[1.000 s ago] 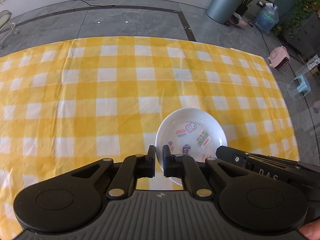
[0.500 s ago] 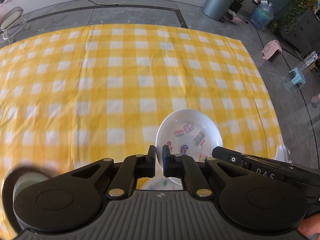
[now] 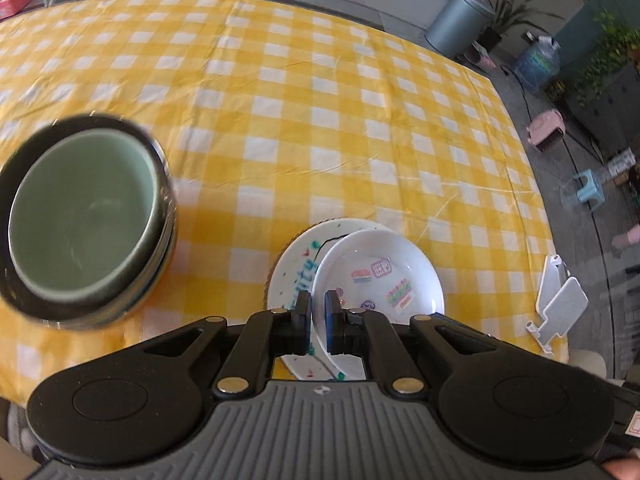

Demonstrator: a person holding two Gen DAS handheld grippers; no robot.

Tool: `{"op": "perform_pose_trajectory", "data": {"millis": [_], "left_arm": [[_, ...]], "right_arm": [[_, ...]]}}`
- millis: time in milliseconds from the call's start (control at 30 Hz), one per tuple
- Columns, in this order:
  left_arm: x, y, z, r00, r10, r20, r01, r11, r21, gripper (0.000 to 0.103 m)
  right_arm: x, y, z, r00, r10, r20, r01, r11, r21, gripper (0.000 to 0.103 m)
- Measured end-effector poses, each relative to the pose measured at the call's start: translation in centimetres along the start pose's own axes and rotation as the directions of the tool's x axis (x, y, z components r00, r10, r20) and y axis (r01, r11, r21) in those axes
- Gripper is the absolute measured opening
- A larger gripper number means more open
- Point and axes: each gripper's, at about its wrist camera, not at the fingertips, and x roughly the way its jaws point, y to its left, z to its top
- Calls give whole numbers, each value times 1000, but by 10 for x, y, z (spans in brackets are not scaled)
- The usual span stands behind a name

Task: Organize plates and bowls
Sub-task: 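Carry the sticker bowl onto the 'Fruity' plate and lower it with both grippers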

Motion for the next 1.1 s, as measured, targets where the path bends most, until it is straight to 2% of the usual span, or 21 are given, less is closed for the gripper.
{"op": "perform_pose_trajectory", "data": {"millis": [133, 233, 400, 533, 1033, 1100], "left_arm": [[10, 7, -14, 1000, -5, 2, 5, 999, -34, 7], [22, 16, -18, 999, -35, -21, 33, 996, -89, 7], [31, 25, -19, 997, -71, -13, 69, 988, -141, 7], [33, 22, -20, 996, -89, 11, 90, 987, -136, 7], [37, 14, -27, 997, -49, 66, 55, 993, -105, 8], [36, 13, -27, 996, -44, 73, 51, 994, -93, 11]], "right_arm": [[2, -13, -11, 998, 43, 38, -44, 998, 36, 1], [4, -20, -12, 996, 60, 63, -63, 997, 49, 1], [11, -28, -13, 996, 67, 61, -71, 994, 80, 2], [12, -31, -13, 995, 54, 81, -62, 994, 94, 1], [24, -28, -13, 998, -24, 63, 20, 998, 65, 1], [24, -25, -14, 997, -26, 68, 23, 999, 45, 5]]}}
